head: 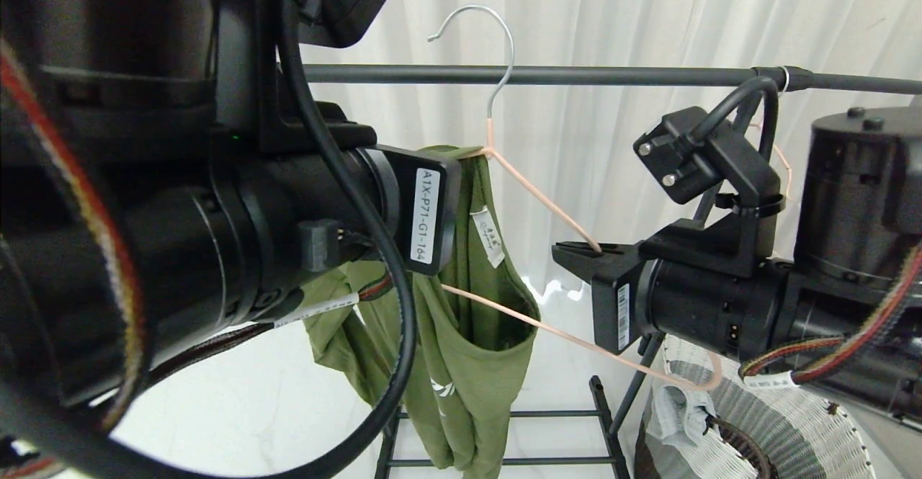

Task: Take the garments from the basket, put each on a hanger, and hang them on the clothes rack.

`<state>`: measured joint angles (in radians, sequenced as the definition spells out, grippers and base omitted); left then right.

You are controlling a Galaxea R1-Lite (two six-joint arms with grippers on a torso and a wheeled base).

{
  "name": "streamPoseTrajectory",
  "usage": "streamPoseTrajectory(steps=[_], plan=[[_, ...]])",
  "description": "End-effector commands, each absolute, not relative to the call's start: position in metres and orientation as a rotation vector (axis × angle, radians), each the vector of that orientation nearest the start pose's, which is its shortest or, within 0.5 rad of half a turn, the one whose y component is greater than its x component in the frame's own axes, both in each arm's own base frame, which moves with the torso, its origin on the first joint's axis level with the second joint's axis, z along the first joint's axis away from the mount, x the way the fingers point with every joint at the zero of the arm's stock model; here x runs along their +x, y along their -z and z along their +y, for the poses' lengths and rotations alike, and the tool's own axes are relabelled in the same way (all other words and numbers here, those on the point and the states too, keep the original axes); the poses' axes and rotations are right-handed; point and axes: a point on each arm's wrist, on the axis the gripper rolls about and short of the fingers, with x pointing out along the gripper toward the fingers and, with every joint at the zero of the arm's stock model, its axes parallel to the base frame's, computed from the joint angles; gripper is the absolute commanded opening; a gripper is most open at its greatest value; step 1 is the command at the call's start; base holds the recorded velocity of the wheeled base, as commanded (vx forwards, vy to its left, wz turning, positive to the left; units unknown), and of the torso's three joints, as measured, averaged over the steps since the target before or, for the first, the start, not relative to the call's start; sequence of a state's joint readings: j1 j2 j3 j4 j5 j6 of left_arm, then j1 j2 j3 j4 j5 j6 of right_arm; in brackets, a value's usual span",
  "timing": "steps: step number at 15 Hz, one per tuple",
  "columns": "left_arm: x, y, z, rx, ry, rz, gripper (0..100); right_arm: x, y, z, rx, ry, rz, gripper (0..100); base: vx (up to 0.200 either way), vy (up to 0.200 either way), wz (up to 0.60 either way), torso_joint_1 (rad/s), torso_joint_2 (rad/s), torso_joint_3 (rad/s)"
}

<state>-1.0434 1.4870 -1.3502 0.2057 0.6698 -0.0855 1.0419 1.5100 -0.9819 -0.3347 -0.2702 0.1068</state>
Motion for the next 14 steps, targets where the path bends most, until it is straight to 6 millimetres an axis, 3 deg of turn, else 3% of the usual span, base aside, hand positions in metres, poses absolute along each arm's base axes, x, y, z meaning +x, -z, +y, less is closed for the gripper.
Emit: streamPoseTrajectory(steps=[1,7,8,14], plan=[[0.134,-0.318,-0.206,0.175,0.365,0.238,0,0.139,-0.265,0.227,0.002,-0.764,0.151,0,0.000,0.000,0.00,0.000,0.00,0.000],[0.125,-0.317,-0.213,0.184,0.414,0.235,0,0.138,-0.270,0.228,0.026,-0.771,0.095,0,0.000,0.000,0.00,0.000,0.00,0.000],[0.125,-0.317,-0.212,0.182,0.414,0.235,100,0.138,-0.272,0.228,0.023,-0.772,0.081,0,0.000,0.000,0.00,0.000,0.00,0.000],[0.121,-0.322,-0.206,0.165,0.415,0.220,100,0.138,-0.277,0.227,0.006,-0.773,-0.015,0,0.000,0.000,0.00,0.000,0.00,0.000]])
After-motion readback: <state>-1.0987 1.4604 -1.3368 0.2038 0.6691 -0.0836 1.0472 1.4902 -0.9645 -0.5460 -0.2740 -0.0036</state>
